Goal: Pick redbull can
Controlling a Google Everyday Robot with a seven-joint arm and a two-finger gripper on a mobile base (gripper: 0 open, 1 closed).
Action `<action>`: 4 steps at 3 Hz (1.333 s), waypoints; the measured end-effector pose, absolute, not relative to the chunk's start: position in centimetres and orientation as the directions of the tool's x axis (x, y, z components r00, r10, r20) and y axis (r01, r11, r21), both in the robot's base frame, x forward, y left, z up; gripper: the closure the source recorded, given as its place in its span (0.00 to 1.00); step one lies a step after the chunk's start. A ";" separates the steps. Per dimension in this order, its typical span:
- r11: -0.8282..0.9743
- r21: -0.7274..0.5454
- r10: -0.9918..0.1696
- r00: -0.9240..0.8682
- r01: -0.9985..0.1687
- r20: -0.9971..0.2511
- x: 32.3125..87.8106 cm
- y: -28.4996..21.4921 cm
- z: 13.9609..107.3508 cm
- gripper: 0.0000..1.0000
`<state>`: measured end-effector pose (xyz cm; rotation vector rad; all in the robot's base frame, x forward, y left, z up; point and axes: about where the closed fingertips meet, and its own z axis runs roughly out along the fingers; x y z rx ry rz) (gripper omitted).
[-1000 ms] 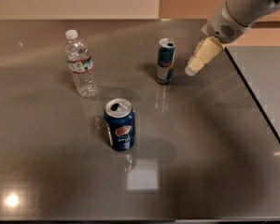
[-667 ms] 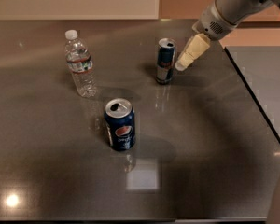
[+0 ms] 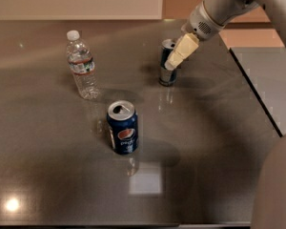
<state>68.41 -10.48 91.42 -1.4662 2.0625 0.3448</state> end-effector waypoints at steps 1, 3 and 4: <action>0.347 -0.105 -0.770 -0.220 -0.932 -0.598 68.4 -9.4 91.4 0.18; 0.323 -0.095 -0.764 -0.200 -0.942 -0.613 67.5 -8.9 92.9 0.65; 0.268 -0.120 -0.767 -0.136 -0.956 -0.628 65.8 -8.2 95.6 0.87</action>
Offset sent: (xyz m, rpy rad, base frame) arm -0.0074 0.0127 0.0152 0.0396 0.0134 0.0378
